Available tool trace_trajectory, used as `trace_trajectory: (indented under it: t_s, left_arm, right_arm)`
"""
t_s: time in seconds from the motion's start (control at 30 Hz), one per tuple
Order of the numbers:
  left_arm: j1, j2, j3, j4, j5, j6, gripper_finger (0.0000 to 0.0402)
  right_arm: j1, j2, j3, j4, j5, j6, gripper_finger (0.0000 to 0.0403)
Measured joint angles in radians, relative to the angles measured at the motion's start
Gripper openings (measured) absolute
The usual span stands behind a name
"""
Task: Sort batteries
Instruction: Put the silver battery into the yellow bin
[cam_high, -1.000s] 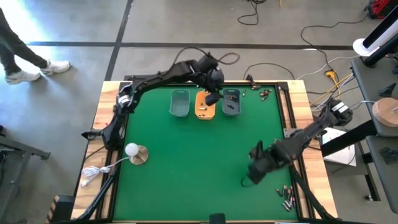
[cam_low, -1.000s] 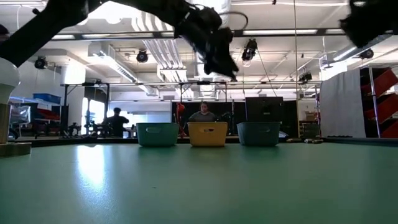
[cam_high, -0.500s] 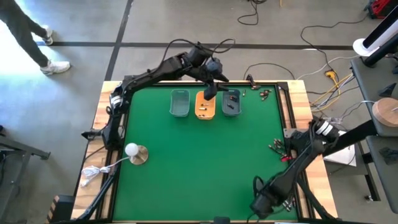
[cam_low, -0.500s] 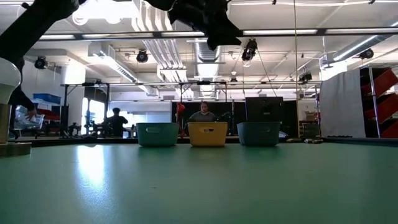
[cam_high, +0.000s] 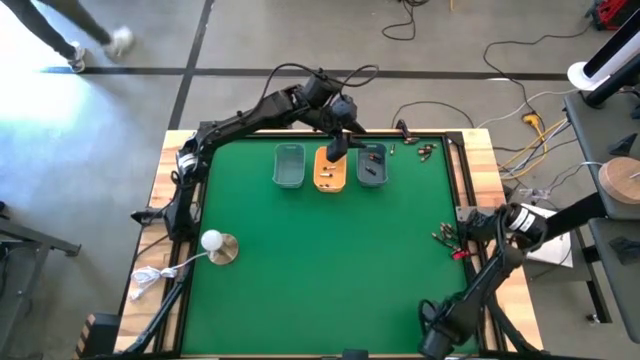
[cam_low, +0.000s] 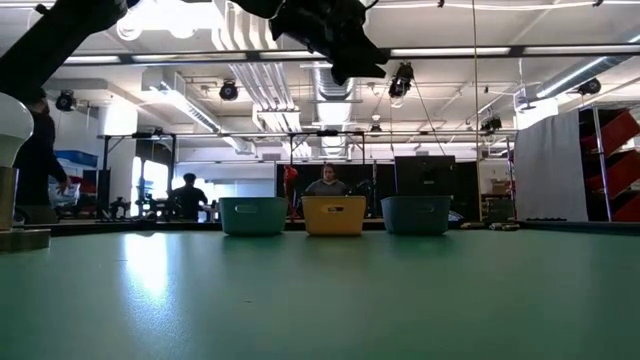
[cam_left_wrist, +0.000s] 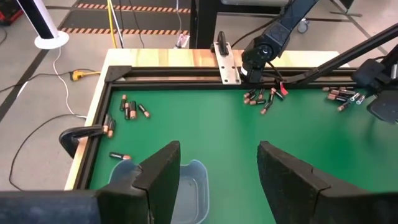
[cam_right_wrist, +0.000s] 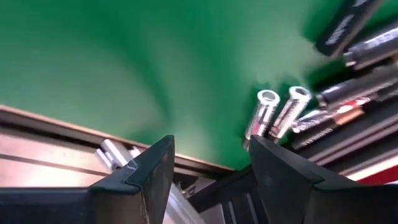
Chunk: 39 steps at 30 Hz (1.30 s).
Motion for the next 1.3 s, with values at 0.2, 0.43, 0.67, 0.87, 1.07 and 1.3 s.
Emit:
trace_trajectory:
  t_s: [0.2, 0.43, 0.67, 0.87, 1.07, 1.3]
  left_arm:
    - [0.0, 0.0, 0.0, -0.001, 0.0, 0.0, 0.0191]
    - [0.0, 0.0, 0.0, -0.002, 0.0, 0.0, 0.0191]
    - [0.0, 0.0, 0.0, -0.001, 0.0, 0.011, 0.0191]
    - [0.0, 0.0, 0.0, 0.002, 0.0, 0.018, 0.0191]
    - [0.0, 0.0, -0.001, -0.022, 0.0, 0.018, 0.0191]
    - [0.0, 0.0, -0.001, -0.05, 0.0, 0.022, 0.0191]
  right_arm:
    - [0.019, -0.001, -0.052, 0.056, -0.041, 0.05, 0.0197]
    - [0.013, -0.004, -0.048, 0.051, -0.048, 0.02, 0.0196]
    - [0.014, -0.054, -0.016, 0.024, -0.049, 0.057, 0.0192]
    - [0.018, -0.063, -0.039, -0.022, -0.042, 0.023, 0.019]
    - [0.016, -0.061, -0.119, 0.06, -0.046, -0.028, 0.0179]
    - [0.016, -0.062, -0.16, 0.097, -0.049, -0.055, 0.0162]
